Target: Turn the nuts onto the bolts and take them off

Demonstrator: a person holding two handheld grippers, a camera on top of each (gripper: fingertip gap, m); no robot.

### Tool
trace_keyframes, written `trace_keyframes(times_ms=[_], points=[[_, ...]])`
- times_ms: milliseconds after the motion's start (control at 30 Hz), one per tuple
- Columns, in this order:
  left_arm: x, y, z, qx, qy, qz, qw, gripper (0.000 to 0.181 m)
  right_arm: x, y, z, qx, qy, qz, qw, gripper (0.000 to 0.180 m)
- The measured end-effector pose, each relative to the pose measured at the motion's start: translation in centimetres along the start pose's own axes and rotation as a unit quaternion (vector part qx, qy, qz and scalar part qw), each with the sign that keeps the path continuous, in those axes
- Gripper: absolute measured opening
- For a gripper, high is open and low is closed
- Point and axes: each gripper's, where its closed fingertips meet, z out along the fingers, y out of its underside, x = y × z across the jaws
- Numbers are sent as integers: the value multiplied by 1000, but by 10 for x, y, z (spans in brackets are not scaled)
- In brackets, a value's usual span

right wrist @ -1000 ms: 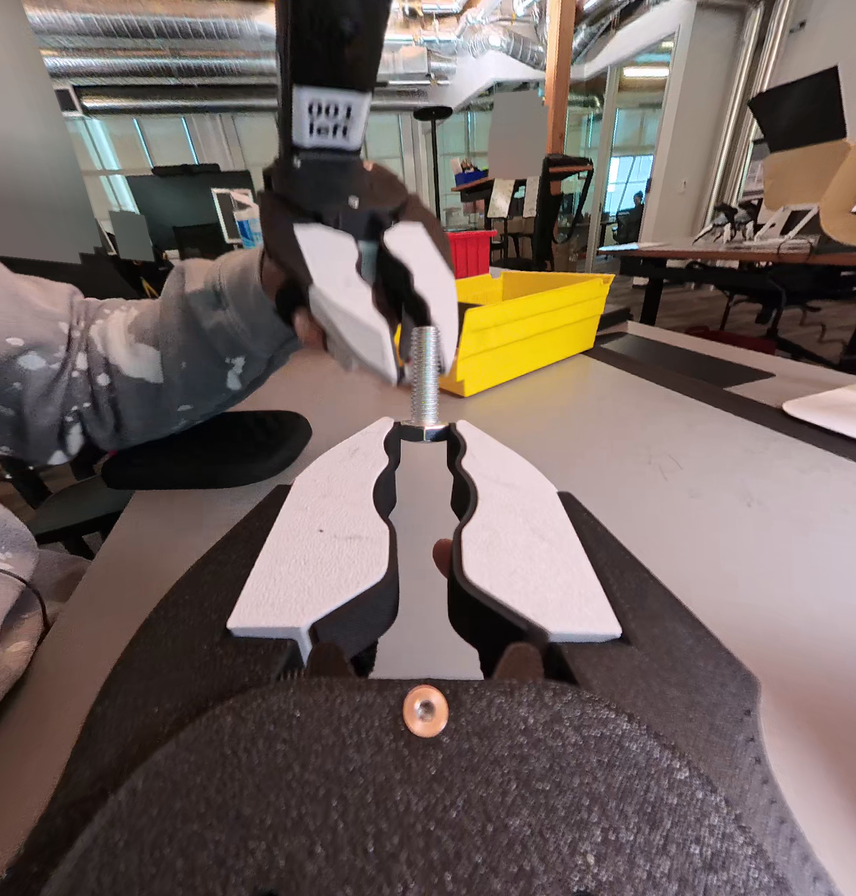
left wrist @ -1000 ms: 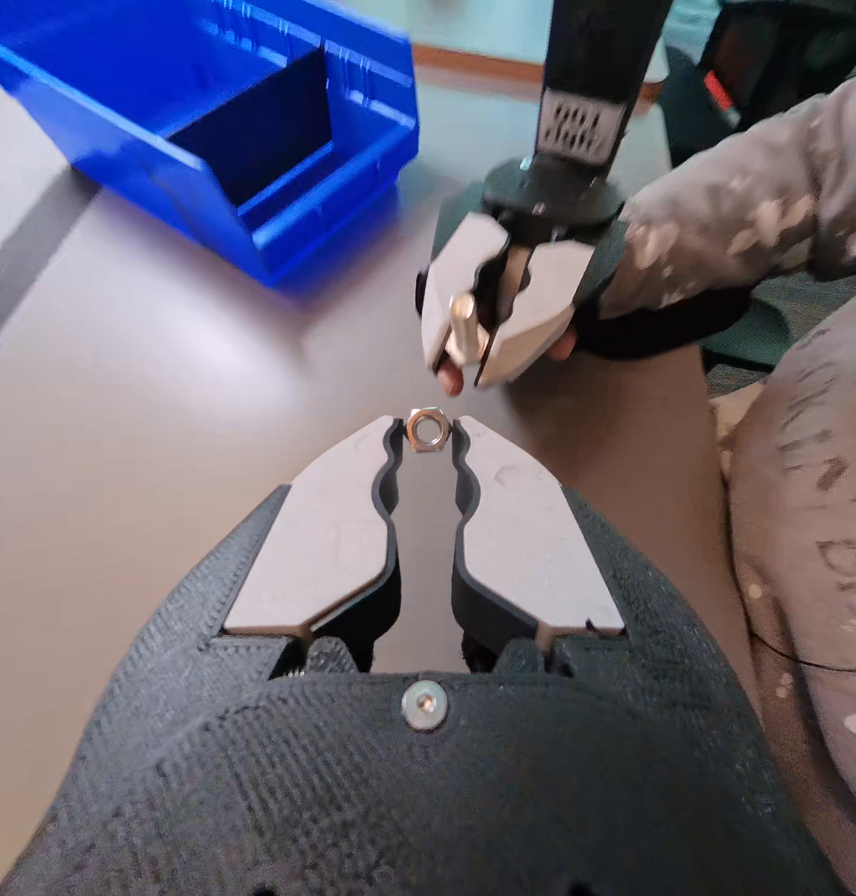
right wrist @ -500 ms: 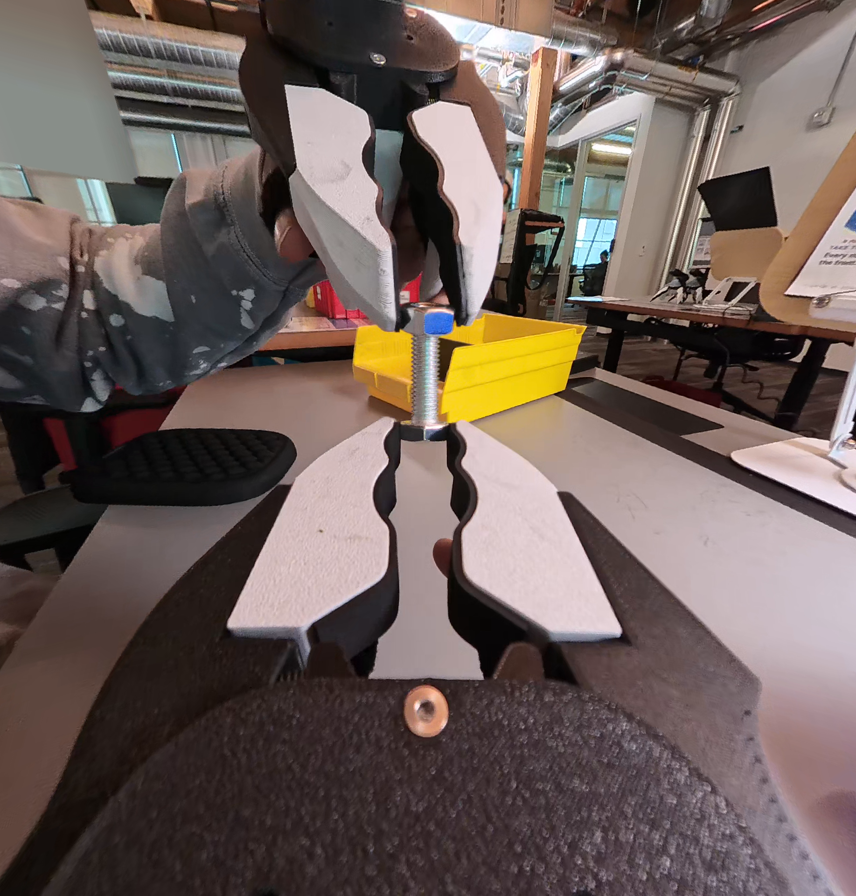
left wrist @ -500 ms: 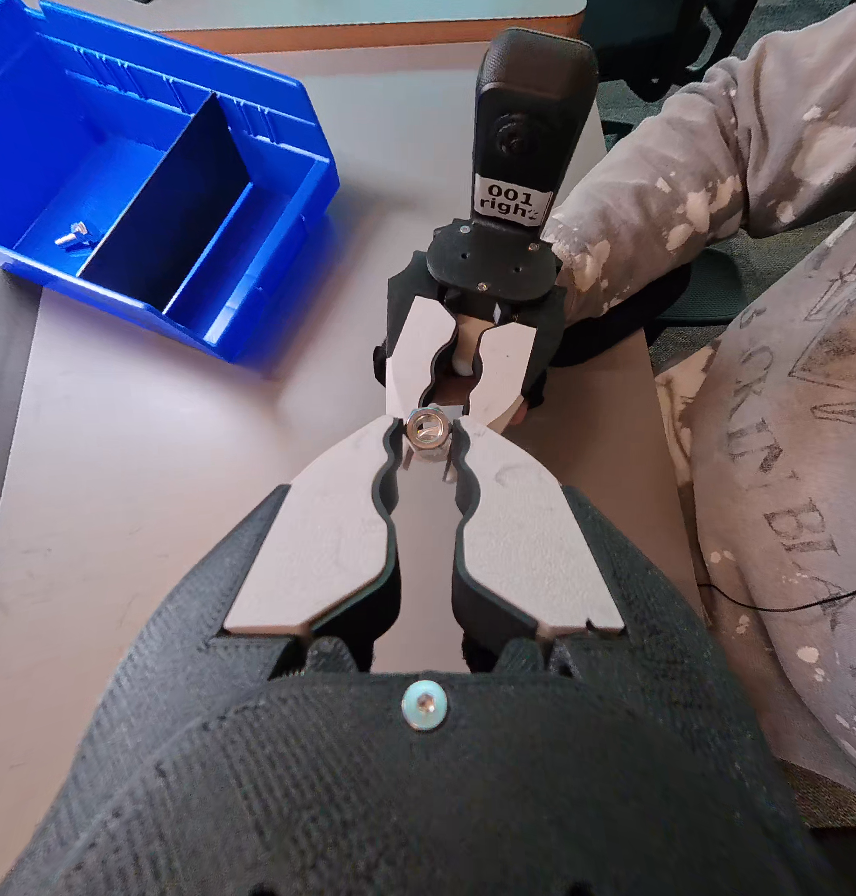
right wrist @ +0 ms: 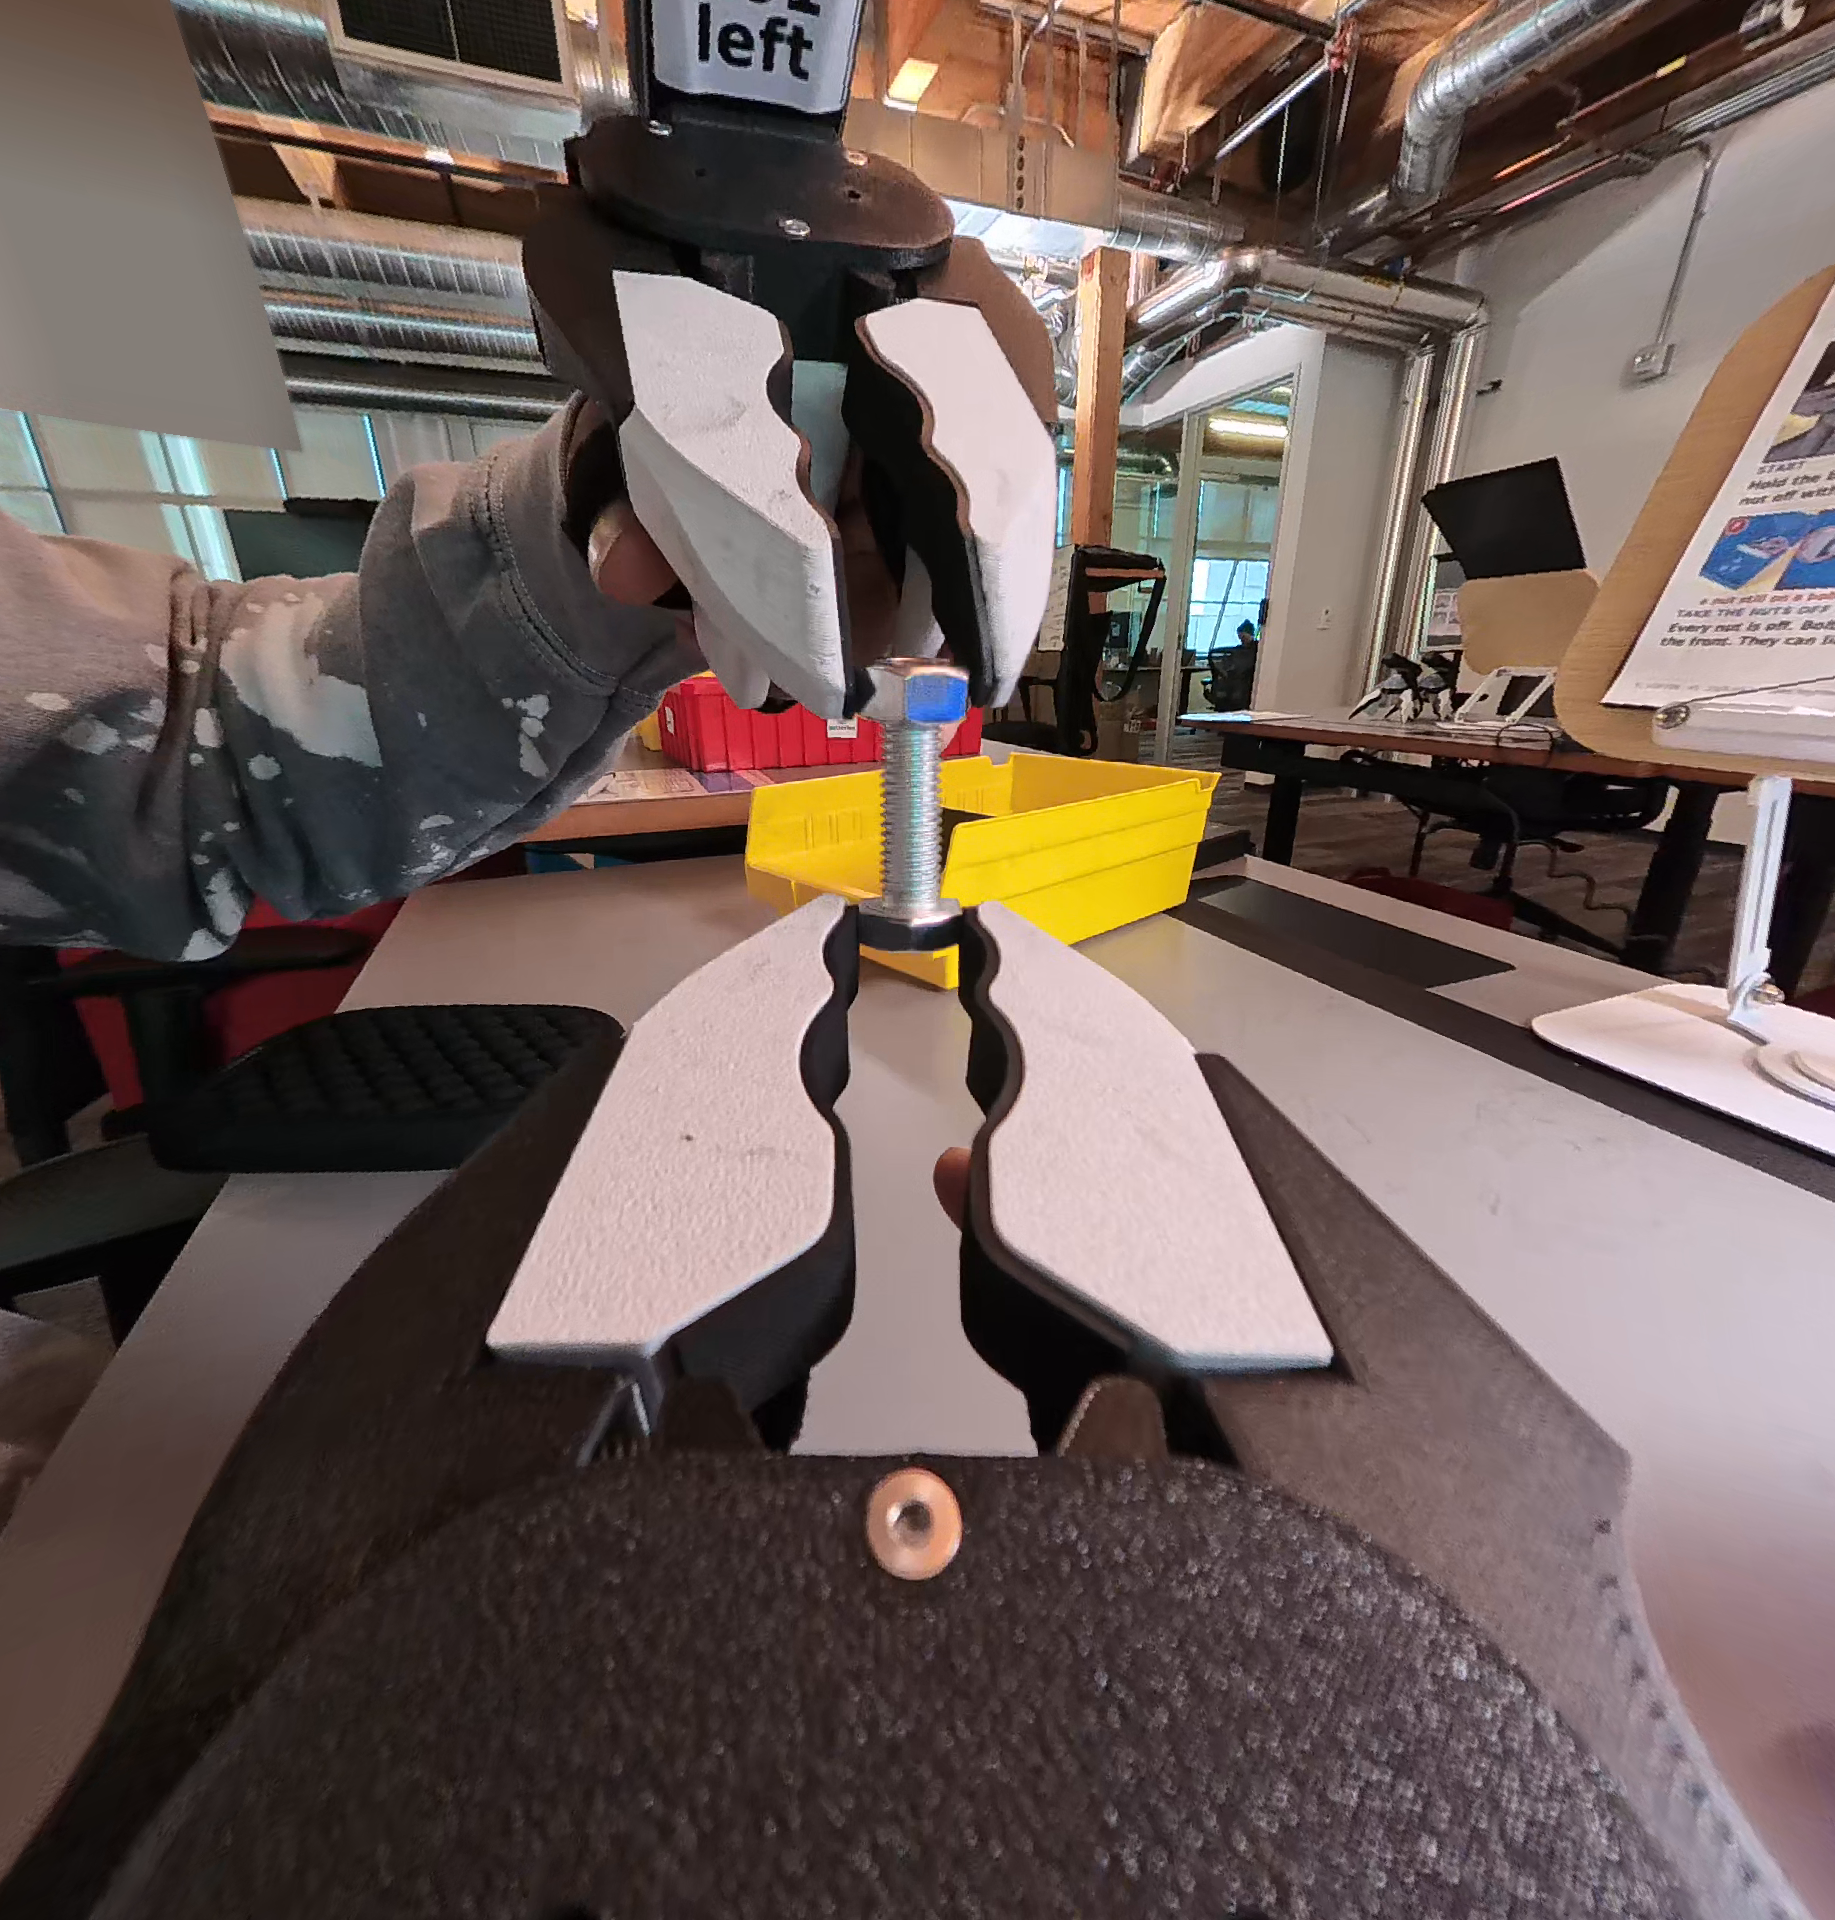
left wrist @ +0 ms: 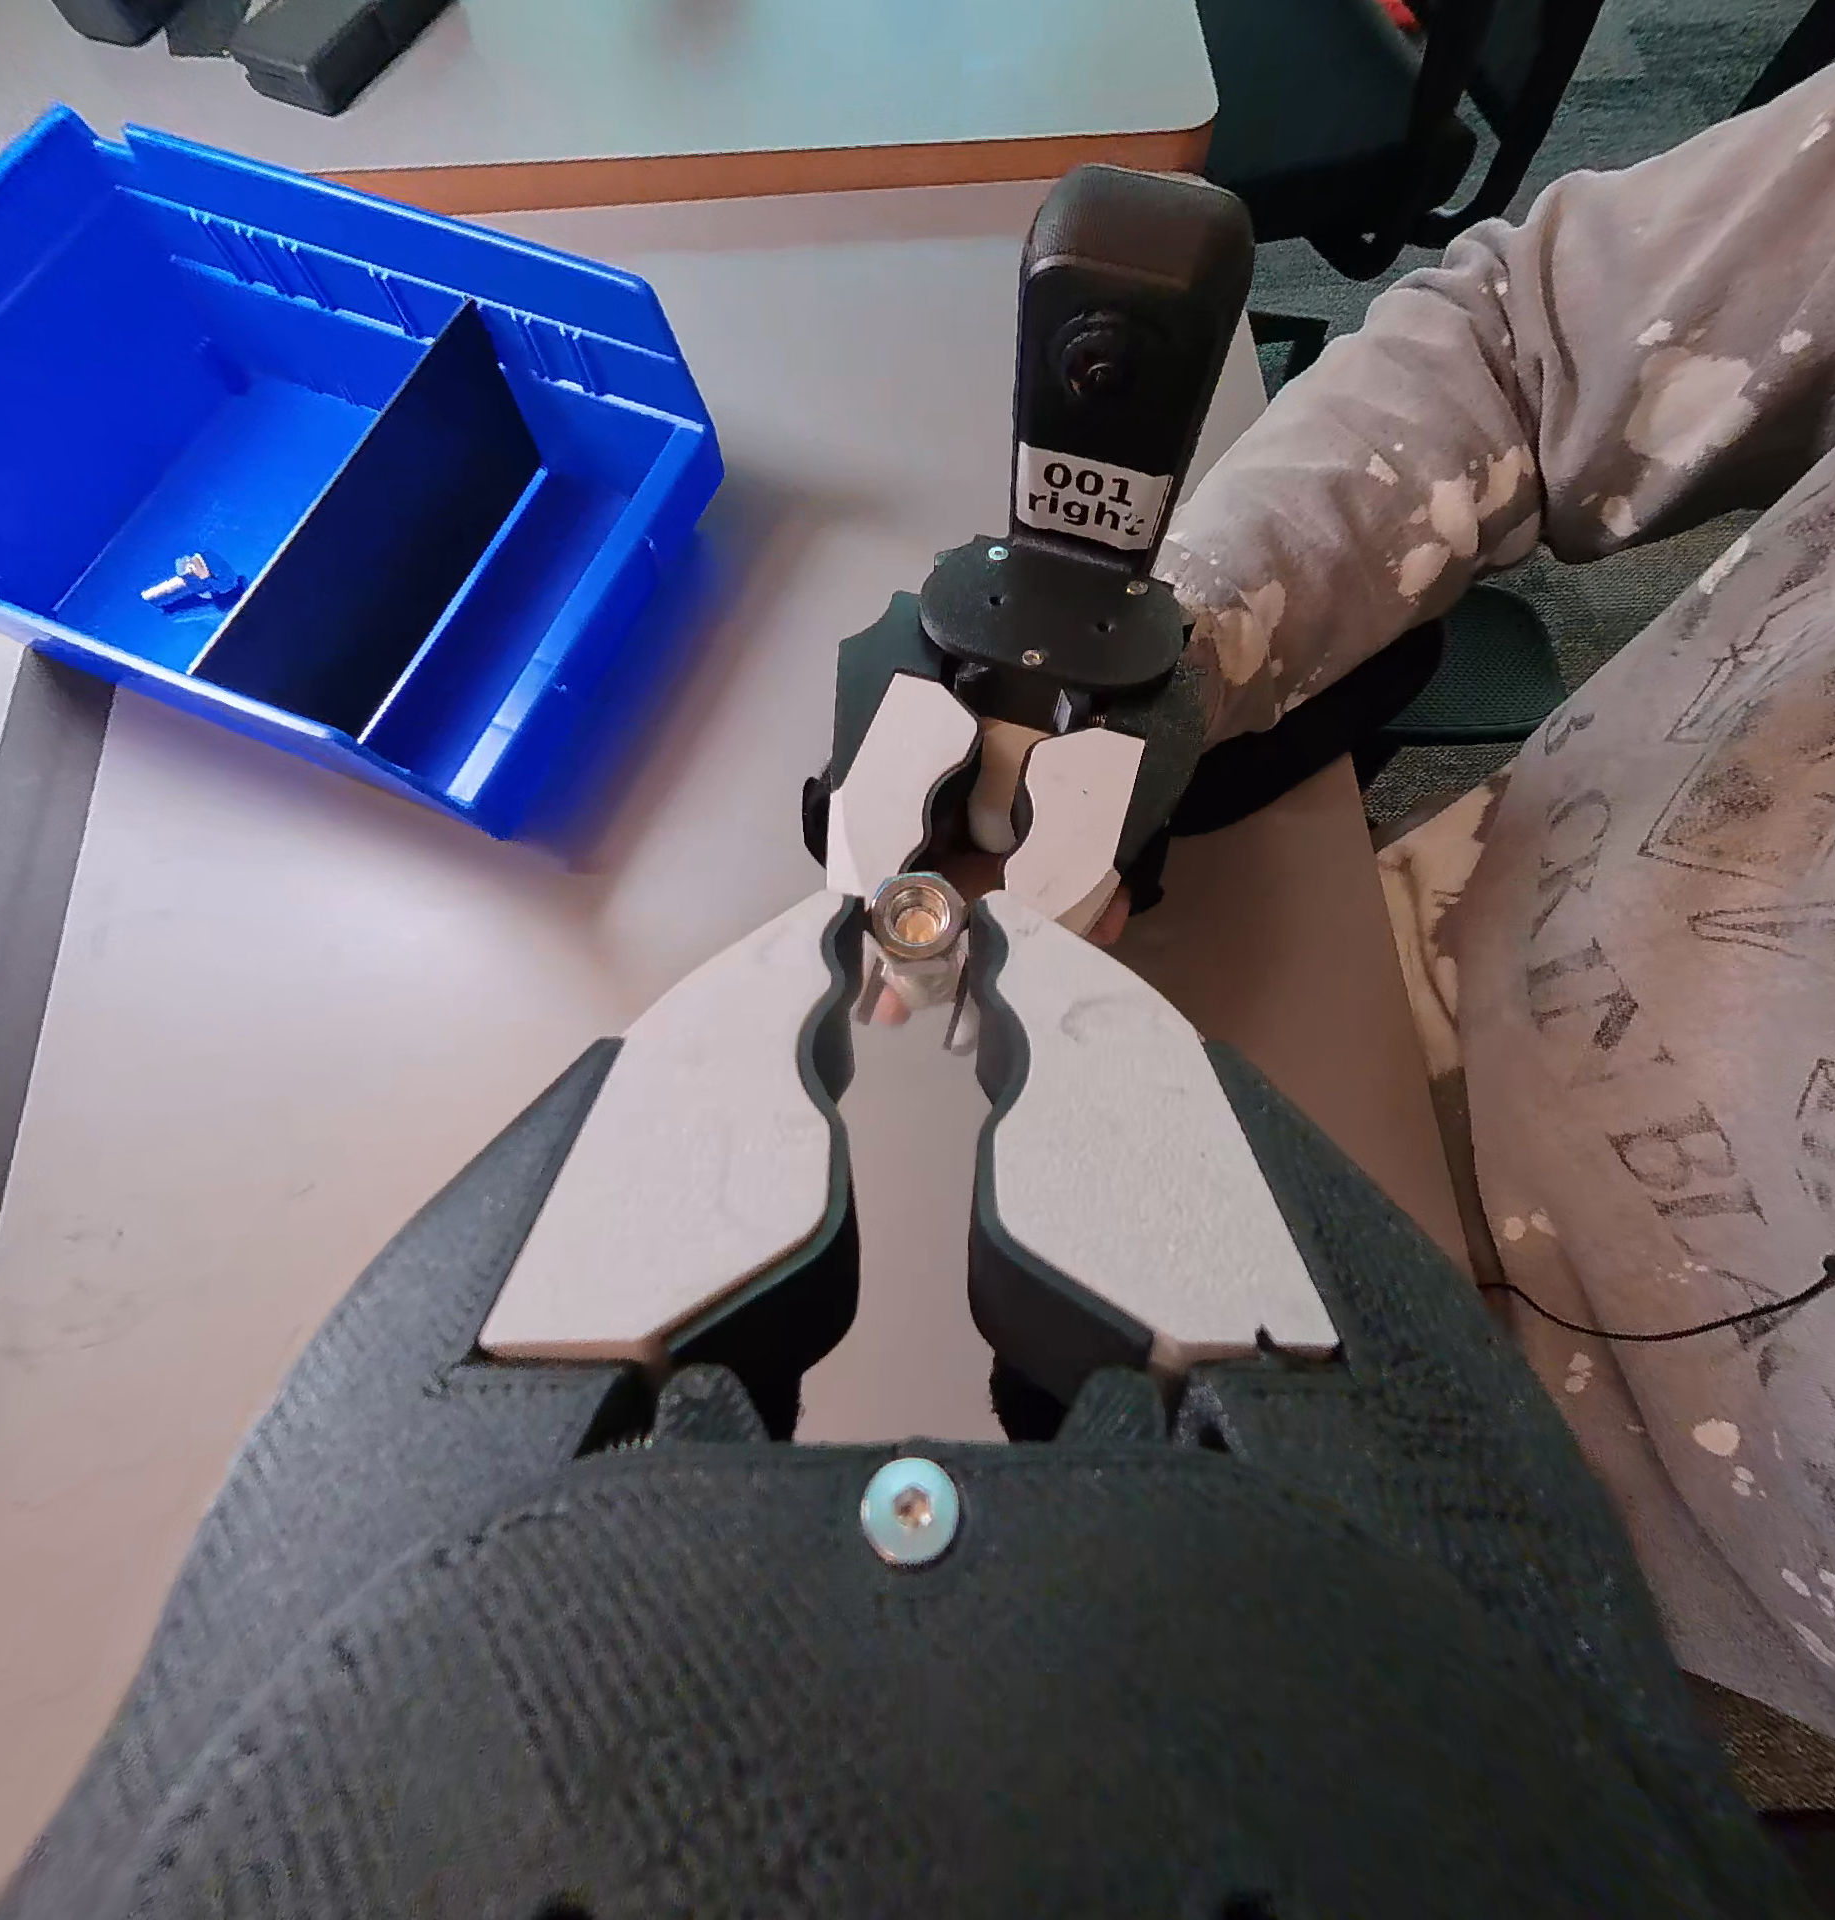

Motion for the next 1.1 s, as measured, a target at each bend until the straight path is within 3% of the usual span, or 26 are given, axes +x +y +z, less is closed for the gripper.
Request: trace_keyframes(times_ms=[800, 1100], points=[[9, 1, -6, 28, 26, 40, 998, 22, -13, -4, 0, 8, -51, 25, 998, 18], [-19, 4, -20, 82, -34, -14, 996, 16, -13, -6, 0, 13, -50, 19, 998, 18]])
